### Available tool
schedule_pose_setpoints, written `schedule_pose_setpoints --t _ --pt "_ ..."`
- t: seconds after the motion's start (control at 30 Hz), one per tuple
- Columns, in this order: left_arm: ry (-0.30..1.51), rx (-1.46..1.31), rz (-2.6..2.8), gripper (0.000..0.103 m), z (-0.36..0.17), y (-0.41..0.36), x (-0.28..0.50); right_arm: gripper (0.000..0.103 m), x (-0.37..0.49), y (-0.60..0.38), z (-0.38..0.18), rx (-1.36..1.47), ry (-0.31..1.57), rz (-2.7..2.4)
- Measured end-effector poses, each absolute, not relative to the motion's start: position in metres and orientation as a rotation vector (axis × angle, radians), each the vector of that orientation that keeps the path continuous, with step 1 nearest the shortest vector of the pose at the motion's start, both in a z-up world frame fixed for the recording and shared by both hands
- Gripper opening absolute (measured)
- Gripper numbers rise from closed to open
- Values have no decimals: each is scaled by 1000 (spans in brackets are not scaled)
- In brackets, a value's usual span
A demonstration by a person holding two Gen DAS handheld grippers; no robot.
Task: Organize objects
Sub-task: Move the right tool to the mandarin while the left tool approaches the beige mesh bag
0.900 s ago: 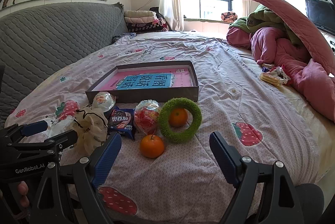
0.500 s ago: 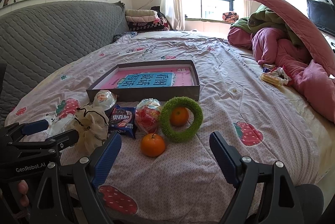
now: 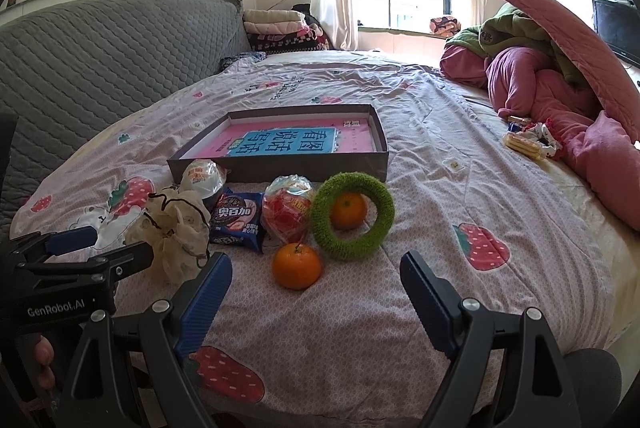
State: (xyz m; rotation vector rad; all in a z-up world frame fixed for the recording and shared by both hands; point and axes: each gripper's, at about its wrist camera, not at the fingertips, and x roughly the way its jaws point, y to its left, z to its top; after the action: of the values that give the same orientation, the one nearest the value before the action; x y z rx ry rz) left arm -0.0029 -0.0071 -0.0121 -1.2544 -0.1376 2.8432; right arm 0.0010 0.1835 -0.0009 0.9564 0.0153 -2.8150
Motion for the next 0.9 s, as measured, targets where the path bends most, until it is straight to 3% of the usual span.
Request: schedule_pose_setpoints --t 0.9 --pt "-258 -1282 2816 91 -34 -27 -36 85 -21 178 -28 1052 -42 -2740"
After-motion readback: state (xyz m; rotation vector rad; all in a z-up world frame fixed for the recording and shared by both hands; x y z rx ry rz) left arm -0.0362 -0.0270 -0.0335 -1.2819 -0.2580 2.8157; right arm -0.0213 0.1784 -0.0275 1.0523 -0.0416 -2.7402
